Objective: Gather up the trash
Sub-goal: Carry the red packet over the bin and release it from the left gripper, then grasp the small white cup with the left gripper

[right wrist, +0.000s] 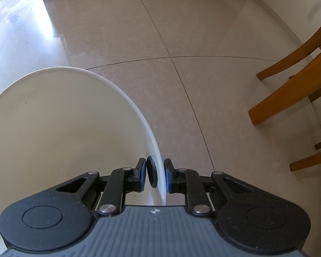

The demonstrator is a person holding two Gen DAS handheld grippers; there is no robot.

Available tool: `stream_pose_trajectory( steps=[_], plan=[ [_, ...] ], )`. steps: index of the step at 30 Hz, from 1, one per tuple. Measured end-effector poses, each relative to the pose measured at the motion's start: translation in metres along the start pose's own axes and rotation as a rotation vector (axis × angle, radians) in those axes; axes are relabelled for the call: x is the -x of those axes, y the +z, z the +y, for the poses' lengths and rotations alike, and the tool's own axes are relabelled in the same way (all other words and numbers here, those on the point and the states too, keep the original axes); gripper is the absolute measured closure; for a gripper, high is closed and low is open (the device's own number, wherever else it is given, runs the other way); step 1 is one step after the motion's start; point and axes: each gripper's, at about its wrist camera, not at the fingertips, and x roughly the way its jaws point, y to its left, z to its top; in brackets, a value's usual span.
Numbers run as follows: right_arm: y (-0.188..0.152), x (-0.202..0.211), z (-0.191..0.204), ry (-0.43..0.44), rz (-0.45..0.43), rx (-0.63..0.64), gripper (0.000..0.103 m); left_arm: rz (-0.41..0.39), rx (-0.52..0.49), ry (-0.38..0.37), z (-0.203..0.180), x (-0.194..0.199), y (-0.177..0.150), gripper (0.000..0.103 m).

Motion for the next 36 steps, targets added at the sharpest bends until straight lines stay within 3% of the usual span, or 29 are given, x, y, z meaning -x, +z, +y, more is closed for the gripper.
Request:
stream_pose_trajectory(
  steps=[8, 15, 25, 32, 36],
  plan=[
    [0.000, 0.000, -0.003, 0.005, 0.002, -0.002, 0.083, -0.028, 0.042, 0.058, 0.011, 0.018, -0.009, 0.005],
    [0.001, 0.000, -0.003, 0.003, 0.003, -0.004, 0.083, -0.019, 0.073, 0.159, 0.036, 0.033, -0.035, 0.004],
    [-0.002, 0.002, 0.004, -0.011, -0.004, 0.003, 0.082, 0.078, 0.287, 0.306, 0.080, 0.013, -0.127, 0.005],
    [-0.003, 0.002, 0.008, -0.024, -0.010, 0.015, 0.082, 0.088, 0.446, 0.378, 0.097, -0.015, -0.201, 0.005],
    [-0.004, 0.002, 0.008, -0.025, -0.014, 0.018, 0.081, 0.102, 0.468, 0.442, 0.098, -0.045, -0.241, 0.007]
  ],
)
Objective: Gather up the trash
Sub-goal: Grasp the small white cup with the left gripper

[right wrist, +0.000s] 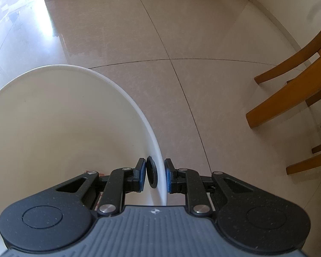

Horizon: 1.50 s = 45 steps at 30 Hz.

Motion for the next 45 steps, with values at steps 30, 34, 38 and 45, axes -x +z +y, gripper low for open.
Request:
stream_pose_trajectory(
  steps=[30, 34, 38, 45],
  plan=[
    [0.001, -0.004, 0.000, -0.007, -0.002, 0.008, 0.081, 0.101, 0.127, 0.095, -0.002, -0.100, -0.052, 0.058],
    [0.001, -0.004, 0.000, -0.007, -0.002, 0.009, 0.081, 0.116, 0.140, 0.080, 0.001, -0.095, -0.056, 0.059],
    [0.001, -0.004, 0.000, -0.007, -0.002, 0.008, 0.081, 0.123, 0.129, 0.067, 0.002, -0.091, -0.058, 0.059],
    [0.002, -0.004, 0.000, -0.007, 0.001, 0.007, 0.081, 0.151, 0.024, 0.019, 0.003, -0.069, -0.055, 0.059]
  ],
)
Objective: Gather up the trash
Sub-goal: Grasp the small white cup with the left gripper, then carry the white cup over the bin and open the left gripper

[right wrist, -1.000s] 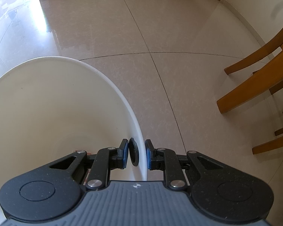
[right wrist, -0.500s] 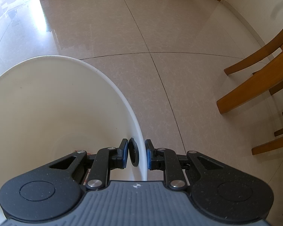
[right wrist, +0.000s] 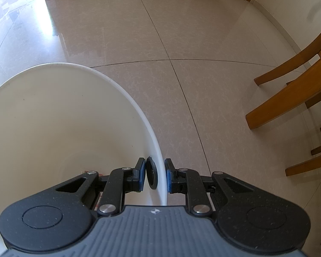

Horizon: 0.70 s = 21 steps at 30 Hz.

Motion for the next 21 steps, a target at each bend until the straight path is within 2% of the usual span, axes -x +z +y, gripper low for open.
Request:
stream_pose_trajectory(
  steps=[5, 9, 21],
  plan=[
    [0.000, 0.001, 0.000, -0.007, 0.004, -0.010, 0.081, 0.024, -0.102, -0.048, -0.003, 0.036, 0.010, 0.059],
    [0.002, 0.001, -0.001, -0.005, 0.013, -0.004, 0.081, 0.047, -0.230, -0.094, -0.007, 0.071, 0.026, 0.059],
    [0.004, -0.002, -0.007, 0.032, 0.044, -0.010, 0.083, -0.062, -0.442, -0.226, -0.067, 0.184, 0.114, 0.059]
  ],
)
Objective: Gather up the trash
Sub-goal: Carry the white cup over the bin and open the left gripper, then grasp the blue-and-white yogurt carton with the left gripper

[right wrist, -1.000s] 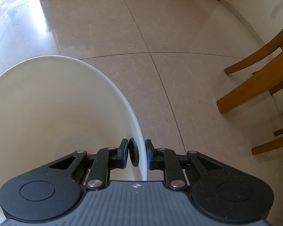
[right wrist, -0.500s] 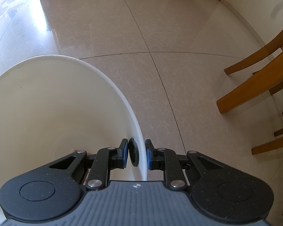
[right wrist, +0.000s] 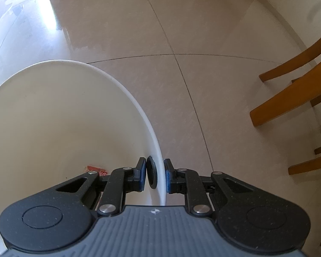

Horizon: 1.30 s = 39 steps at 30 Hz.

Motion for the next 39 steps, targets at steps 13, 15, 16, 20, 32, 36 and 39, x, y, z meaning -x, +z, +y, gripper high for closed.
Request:
stream_pose_trajectory(
  steps=[13, 15, 16, 20, 32, 36, 39],
  plan=[
    [0.000, 0.000, -0.001, 0.002, 0.004, 0.003, 0.083, -0.125, -0.159, -0.112, -0.062, 0.026, 0.111, 0.058],
    [0.000, 0.000, -0.001, 0.004, 0.004, 0.001, 0.083, -0.130, -0.148, -0.116, -0.069, 0.018, 0.117, 0.040],
    [0.000, 0.000, -0.001, 0.005, 0.005, 0.000, 0.084, -0.130, -0.140, -0.115, -0.073, 0.014, 0.119, 0.017],
    [0.001, 0.000, -0.003, 0.012, 0.006, -0.007, 0.084, -0.176, -0.106, -0.126, -0.071, 0.010, 0.120, 0.007],
    [0.000, 0.000, -0.001, 0.008, 0.005, -0.010, 0.084, -0.211, -0.057, -0.043, -0.042, 0.028, 0.109, 0.003],
    [-0.001, 0.000, 0.001, 0.006, 0.004, -0.008, 0.084, -0.221, -0.005, -0.003, -0.019, 0.030, 0.089, 0.003],
    [-0.002, 0.000, 0.002, 0.005, 0.000, -0.004, 0.084, -0.217, 0.036, 0.021, 0.002, 0.028, 0.068, 0.003]
  ],
)
